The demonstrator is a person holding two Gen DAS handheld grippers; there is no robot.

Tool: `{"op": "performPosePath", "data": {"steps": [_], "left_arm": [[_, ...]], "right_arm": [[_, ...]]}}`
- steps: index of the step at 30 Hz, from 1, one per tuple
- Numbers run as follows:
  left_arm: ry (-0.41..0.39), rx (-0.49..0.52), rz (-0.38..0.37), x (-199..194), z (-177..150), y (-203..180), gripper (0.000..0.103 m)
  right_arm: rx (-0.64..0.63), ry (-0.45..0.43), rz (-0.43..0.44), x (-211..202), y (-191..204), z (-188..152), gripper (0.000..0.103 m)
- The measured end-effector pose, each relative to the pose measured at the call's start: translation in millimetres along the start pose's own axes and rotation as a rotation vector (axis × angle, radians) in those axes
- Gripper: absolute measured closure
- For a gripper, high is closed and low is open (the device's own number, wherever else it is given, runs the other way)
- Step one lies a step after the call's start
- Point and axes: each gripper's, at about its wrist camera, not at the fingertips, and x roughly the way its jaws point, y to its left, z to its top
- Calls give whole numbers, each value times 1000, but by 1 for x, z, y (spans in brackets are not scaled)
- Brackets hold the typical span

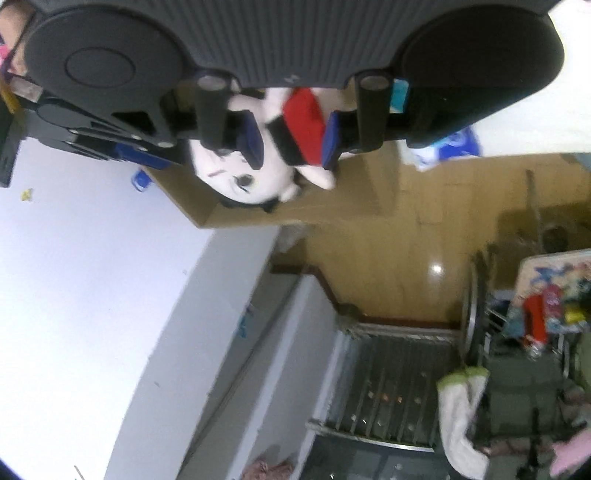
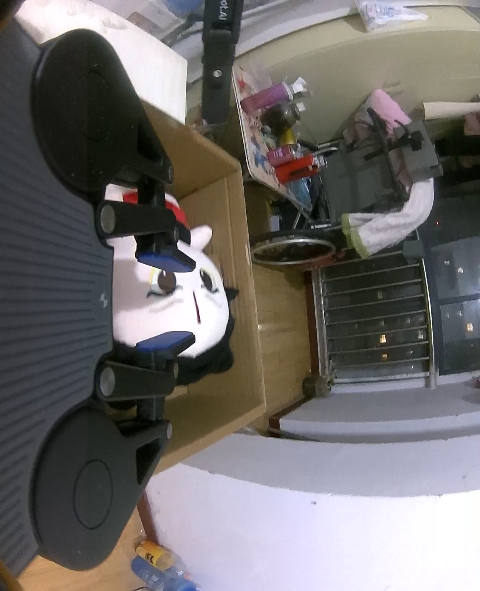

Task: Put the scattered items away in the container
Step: 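Move both tools out of the box toward the blue wet-wipes pack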

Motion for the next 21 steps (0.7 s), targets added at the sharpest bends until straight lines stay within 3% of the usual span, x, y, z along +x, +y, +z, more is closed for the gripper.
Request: {"op": "performPosePath", "data": {"steps": [5,8,16,21], "left_arm": [[-13,-70,22,-4,-3,22,67],[-23,-96,55,-8,-6,35,57],[-28,-152,93,-14,-8,62,54],[-5,-227,60,-6,-12,77,50]], "right_arm": [[18,11,43,-6,12,2,68],[20,15,57,-8,16,2,68],[41,43,109,-6,29,2,68],[26,52,140,-1,43,-2,68]]}}
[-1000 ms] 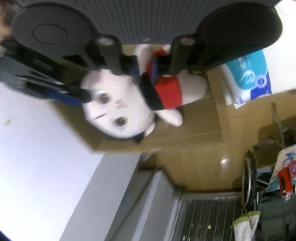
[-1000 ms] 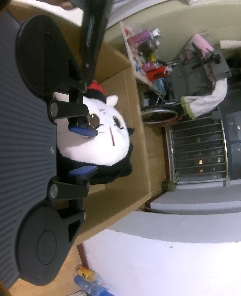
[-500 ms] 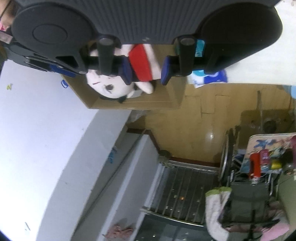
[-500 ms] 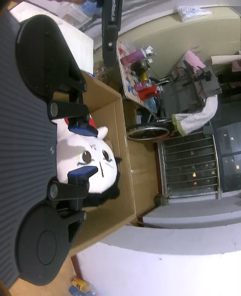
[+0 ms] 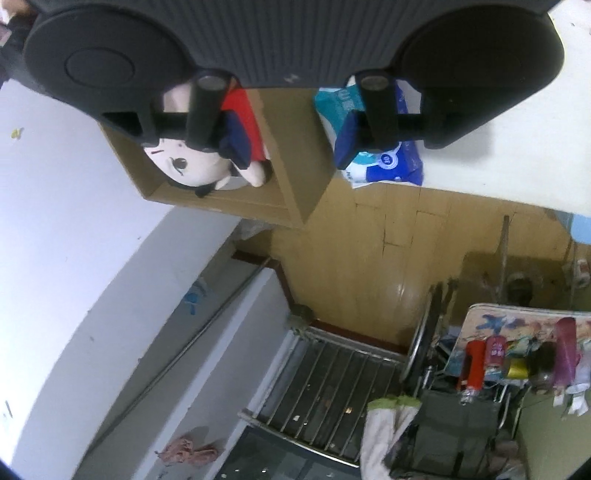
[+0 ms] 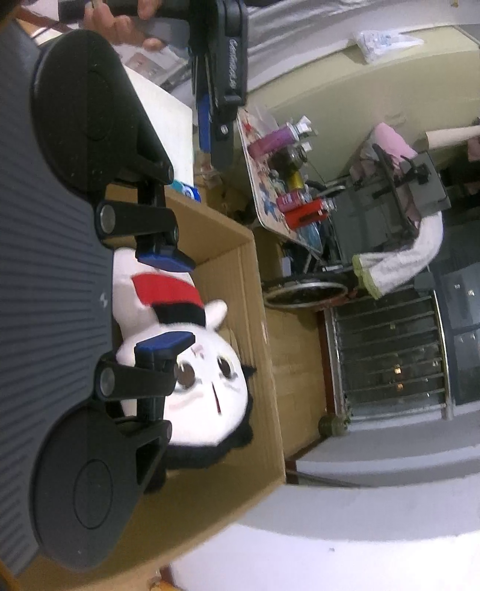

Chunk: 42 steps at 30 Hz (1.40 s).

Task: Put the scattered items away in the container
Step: 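Move both tools out of the box toward the blue wet-wipes pack, then grasp the wet-wipes pack with the left gripper while the right gripper grasps it too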

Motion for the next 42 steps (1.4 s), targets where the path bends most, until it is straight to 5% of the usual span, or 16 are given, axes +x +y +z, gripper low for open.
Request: {"op": "performPosePath", "data": {"steps": [5,10,19,30,34,42], "left_arm": [[1,20,122,8,-2,8,36],[38,-59,145,23,-6,26,31],[111,-44,219,61,-17,34,22],[134,-205,72,83,-26,60,17],[144,-250,54,88,-35,77,24],[204,-216,45,81,-37,81,28]], "right_arm": [[-9,5,39,4,14,-3,68],[-9,10,70,7,21,-6,68],[2,32,96,13,22,-13,68],[7,56,99,21,26,-15,68],[7,65,104,21,30,-17,68],[-21,73,94,12,41,-19,67]]}}
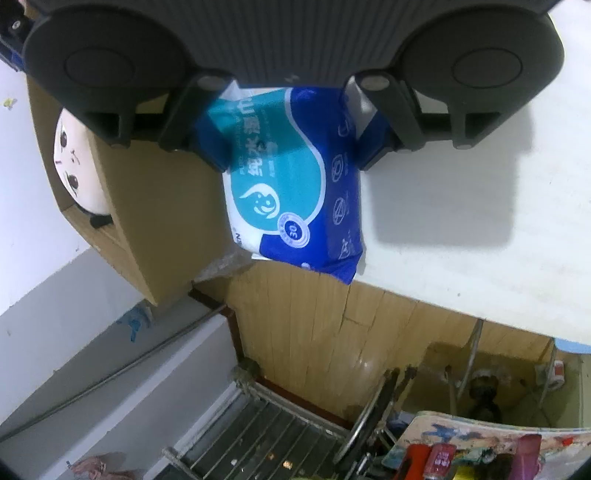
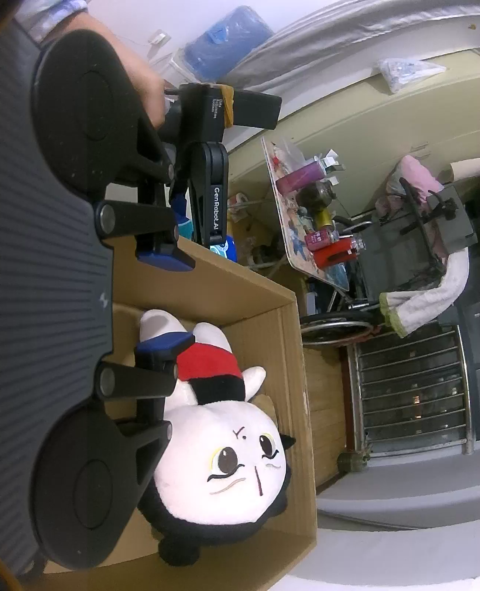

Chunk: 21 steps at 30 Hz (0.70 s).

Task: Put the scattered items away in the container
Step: 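Grasp the wet-wipes pack with the left gripper while the right gripper grasps it too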

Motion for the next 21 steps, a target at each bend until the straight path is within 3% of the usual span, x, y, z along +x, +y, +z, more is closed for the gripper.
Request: {"op": "performPosePath", "data": {"steps": [13,18,21], "left_arm": [[221,111,-5,-51,-4,47,29],[136,289,181,-97,-13,37,36],[79,274,160,-120,-18,33,36]], "right_arm": [[-40,-30,62,-22,31,10,65],[-69,-22,101,-22,49,14,64],[-87,-16,108,-15,60,18,63]]}}
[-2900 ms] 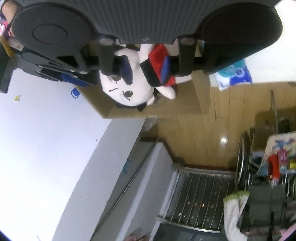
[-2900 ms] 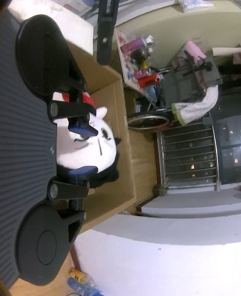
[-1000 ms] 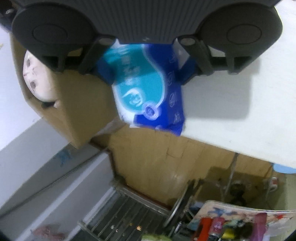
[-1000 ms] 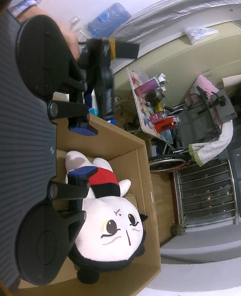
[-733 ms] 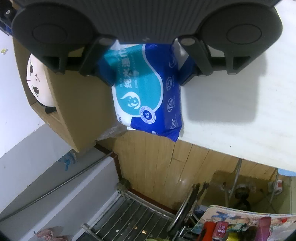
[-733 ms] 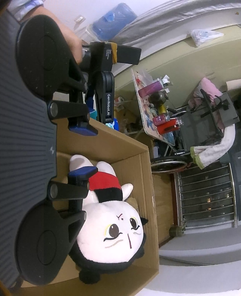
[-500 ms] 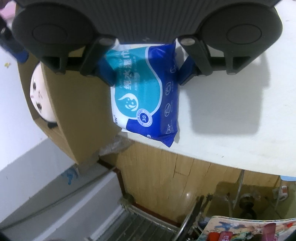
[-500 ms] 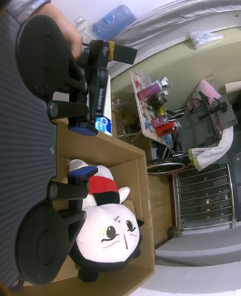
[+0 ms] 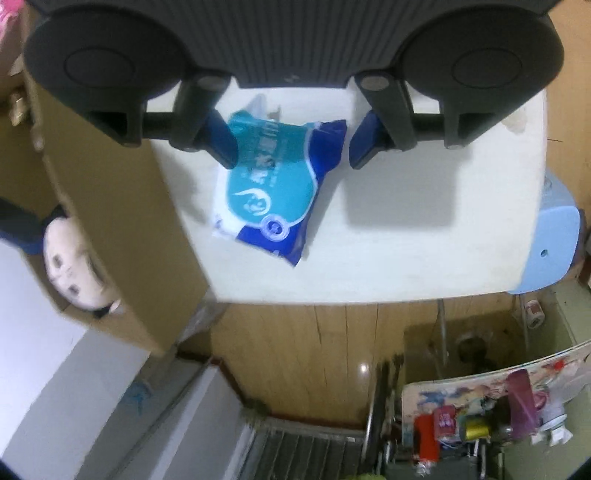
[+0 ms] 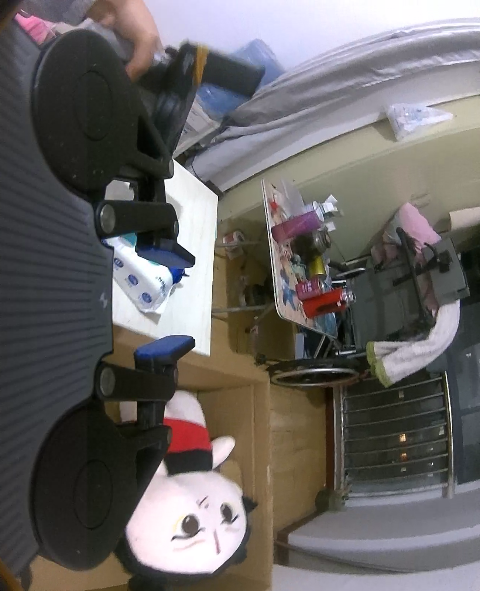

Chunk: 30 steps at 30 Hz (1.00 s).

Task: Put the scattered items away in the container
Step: 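Grasp the wet-wipes pack with the left gripper while the right gripper grasps it too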

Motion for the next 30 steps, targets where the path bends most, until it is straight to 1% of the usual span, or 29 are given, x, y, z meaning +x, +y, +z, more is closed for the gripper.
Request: {"op": "performPosePath", "data": {"steps": [1,2,3,4,5,6,7,10,11,12,13,14,15,16,17,18,19,21,22,24,25,26,27,29,30], "left_arm": [[-14,-42,-13,-5,-2,2,36],[-22,-108,-36,-9,-5,5,36],[-12,-156,-71,-8,-8,8,39],[10,-208,-126,-6,-13,11,42],[25,-238,-168,-3,-18,13,48],[51,-254,-203,2,-21,13,49],[70,-260,-211,10,-16,12,49],[97,-289,-184,31,-22,10,50],[100,-313,-164,37,-23,13,54],[96,-334,-146,40,-23,16,55],[94,-367,-162,44,-23,22,57],[89,-406,-193,45,-23,28,68],[74,-420,-194,42,-21,32,70],[59,-405,-163,40,-19,33,70],[46,-368,-107,36,-16,32,70],[36,-348,-73,34,-14,33,70],[29,-356,-60,32,-14,36,70],[14,-397,-69,31,-15,45,71],[3,-412,-60,31,-15,47,71],[-30,-386,-43,26,-14,49,78],[-53,-379,-30,22,-14,49,77],[-75,-382,-29,19,-13,51,73],[-98,-392,-41,17,-13,53,64],[-135,-423,-80,12,-13,57,51],[-151,-436,-90,12,-13,59,51]], "right_arm": [[1,9,0,4,2,2,63],[2,25,6,10,5,5,63],[0,41,14,15,8,8,63],[-5,55,21,21,11,11,63],[-11,68,19,28,15,14,63],[-6,74,15,34,17,17,63],[5,74,18,37,18,19,63],[60,81,36,48,18,25,63],[73,84,39,52,19,26,63],[81,88,40,55,19,28,63],[80,92,37,58,20,28,63],[77,98,32,61,21,28,63],[71,104,30,64,23,29,63],[65,110,32,67,24,29,63],[60,115,36,70,26,30,63],[60,118,39,73,27,31,63],[63,122,38,76,28,31,62],[73,137,41,83,29,32,62],[81,152,45,87,30,32,62],[121,195,66,98,29,31,62],[157,224,89,104,27,30,61],[186,245,105,108,27,28,59],[218,263,110,113,26,26,57],[264,273,91,121,26,23,54],[271,274,75,124,26,21,52]]}}
